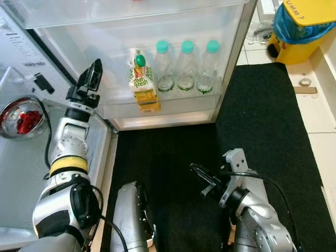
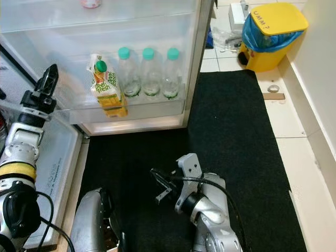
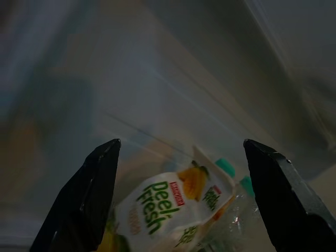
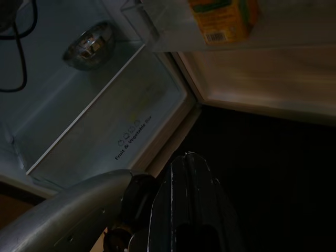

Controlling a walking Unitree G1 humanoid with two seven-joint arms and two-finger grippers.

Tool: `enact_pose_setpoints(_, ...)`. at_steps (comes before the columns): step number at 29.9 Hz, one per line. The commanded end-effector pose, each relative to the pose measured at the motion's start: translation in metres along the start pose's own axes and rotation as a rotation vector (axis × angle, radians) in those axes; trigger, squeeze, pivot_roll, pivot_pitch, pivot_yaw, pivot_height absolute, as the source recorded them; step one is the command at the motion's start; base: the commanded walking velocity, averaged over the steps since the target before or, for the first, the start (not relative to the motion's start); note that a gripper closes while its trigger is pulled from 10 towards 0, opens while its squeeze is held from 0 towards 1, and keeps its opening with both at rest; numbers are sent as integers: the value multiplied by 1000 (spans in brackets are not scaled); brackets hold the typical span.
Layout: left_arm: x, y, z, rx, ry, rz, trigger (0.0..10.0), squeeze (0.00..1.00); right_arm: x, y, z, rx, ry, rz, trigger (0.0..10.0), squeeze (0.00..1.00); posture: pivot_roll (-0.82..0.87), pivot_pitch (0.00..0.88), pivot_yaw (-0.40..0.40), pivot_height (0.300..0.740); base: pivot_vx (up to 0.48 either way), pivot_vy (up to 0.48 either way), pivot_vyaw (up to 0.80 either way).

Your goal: Restocking fridge

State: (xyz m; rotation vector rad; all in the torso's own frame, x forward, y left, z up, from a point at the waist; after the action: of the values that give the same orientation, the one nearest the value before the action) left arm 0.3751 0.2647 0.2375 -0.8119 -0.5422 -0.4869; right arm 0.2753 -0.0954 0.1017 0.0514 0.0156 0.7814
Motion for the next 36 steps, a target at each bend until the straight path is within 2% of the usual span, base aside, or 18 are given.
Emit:
enact_pose_setpoints(1, -8, 3, 13, 34, -7, 0, 10000, 0, -3, 3, -9, 31, 18, 8, 10000, 0, -122, 340, 101, 460, 0, 0, 0)
enact_pose_setpoints(4, -14, 4, 23, 44, -17, -6, 10000, 0, 3, -2, -6, 18, 8, 15, 10000, 0, -109, 321, 95, 460, 0, 0, 0)
enact_pose_setpoints(8, -18, 5, 25, 49, -19, -3, 10000, 0, 5, -3, -5, 13, 5, 18, 10000, 0, -106, 312, 91, 460, 0, 0, 0)
enact_pose_setpoints(10, -23, 6, 27, 52, -17, 2, 10000, 0, 7, -6, -4, 6, 2, 22, 10000, 0, -99, 301, 88, 460, 0, 0, 0)
enact_pose_setpoints(12, -39, 11, 29, 51, -11, 30, 10000, 0, 11, -12, -1, -8, -4, 25, 10000, 0, -86, 282, 79, 460, 0, 0, 0)
enact_pose_setpoints(14, -39, 11, 29, 51, -11, 30, 10000, 0, 11, -12, -1, -8, -4, 25, 10000, 0, -86, 282, 79, 460, 0, 0, 0)
enact_pose_setpoints(15, -48, 13, 27, 44, 0, 43, 10000, 0, 11, -16, 0, -16, -5, 22, 10000, 0, -83, 274, 76, 460, 0, 0, 0)
enact_pose_setpoints(16, -48, 13, 27, 44, 0, 43, 10000, 0, 11, -16, 0, -16, -5, 22, 10000, 0, -83, 274, 76, 460, 0, 0, 0)
enact_pose_setpoints(19, -75, 18, 16, 8, 52, 67, 10000, 0, 13, -30, 2, -43, -5, -15, 10000, 0, -76, 247, 65, 460, 0, 0, 0)
enact_pose_setpoints(20, -75, 18, 16, 8, 52, 67, 10000, 0, 13, -30, 2, -43, -5, -15, 10000, 0, -76, 247, 65, 460, 0, 0, 0)
enact_pose_setpoints(22, -92, 20, 8, -18, 94, 78, 10000, 0, 10, -43, 1, -54, 1, -71, 10000, 0, -71, 233, 59, 460, 0, 0, 0)
enact_pose_setpoints(24, -92, 20, 8, -18, 94, 78, 10000, 0, 10, -43, 1, -54, 1, -71, 10000, 0, -71, 233, 59, 460, 0, 0, 0)
enact_pose_setpoints(26, -116, 23, -1, -53, 145, 100, 10000, 0, 2, -59, -3, -63, 21, -150, 10000, 0, -69, 216, 52, 460, 0, 0, 0)
enact_pose_setpoints(28, -116, 23, -1, -53, 145, 100, 10000, 0, 2, -59, -3, -63, 21, -150, 10000, 0, -69, 216, 52, 460, 0, 0, 0)
enact_pose_setpoints(32, -150, 25, -15, -117, 221, 119, 10000, 0, -16, -85, -15, -52, 63, -293, 10000, 0, -64, 198, 43, 460, 0, 0, 0)
enact_pose_setpoints(33, -150, 25, -15, -117, 221, 119, 10000, 0, -16, -85, -15, -52, 63, -293, 10000, 0, -64, 198, 43, 460, 0, 0, 0)
enact_pose_setpoints(36, -167, 27, -22, -145, 233, 161, 10000, 0, -27, -95, -25, -34, 91, -360, 10000, 0, -59, 176, 35, 460, 0, 0, 0)
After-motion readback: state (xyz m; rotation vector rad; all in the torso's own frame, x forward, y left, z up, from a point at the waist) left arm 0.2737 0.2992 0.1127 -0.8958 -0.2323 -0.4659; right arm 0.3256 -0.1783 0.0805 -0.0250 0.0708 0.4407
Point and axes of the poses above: a point about 5 cm out from each wrist's last joint towards the gripper, its own x axis pointing out of the wrist towards the gripper, its own z axis along the axis of the wrist's last joint, y = z × x, the point moved 1 cm from there along x, pointing out of the wrist towards the gripper, and after that the axes turned 6 degrees about -x, right-handed, at the moved point
